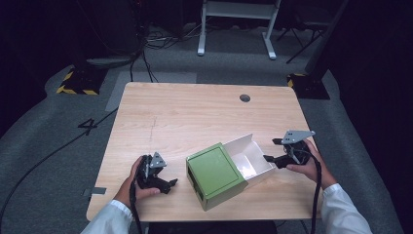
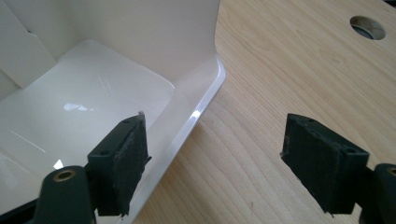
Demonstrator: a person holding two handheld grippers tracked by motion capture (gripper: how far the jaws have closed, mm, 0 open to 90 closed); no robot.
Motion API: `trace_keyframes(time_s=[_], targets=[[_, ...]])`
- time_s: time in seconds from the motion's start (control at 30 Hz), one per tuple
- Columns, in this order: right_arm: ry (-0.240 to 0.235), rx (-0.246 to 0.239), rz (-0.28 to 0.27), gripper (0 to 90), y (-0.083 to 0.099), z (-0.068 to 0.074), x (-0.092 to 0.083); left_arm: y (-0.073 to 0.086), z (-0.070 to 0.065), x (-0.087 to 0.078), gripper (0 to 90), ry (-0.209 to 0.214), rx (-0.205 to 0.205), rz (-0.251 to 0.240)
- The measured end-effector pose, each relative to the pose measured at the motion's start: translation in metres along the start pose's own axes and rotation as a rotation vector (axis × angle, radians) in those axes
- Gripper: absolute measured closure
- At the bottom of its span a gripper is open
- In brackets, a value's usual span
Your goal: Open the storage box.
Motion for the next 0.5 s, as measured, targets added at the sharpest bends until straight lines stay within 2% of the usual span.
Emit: trace_keyframes(time_s=[0.5], targets=[[0.069,-0.002,-0.005,22.2,0.002,-0.008,-0.017,0.000,0.000,0.000,0.3,-0.001,0.000,0.000]])
Point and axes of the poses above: each handheld gripper's, and its own axes: x roughly forward along the jaws, y roughly out of its underside, z roughly to its left, the point moved 6 cm from there along x, roughly forward along the jaws, and after that the axes turned 10 degrees about -z, right-handed, at the moved point
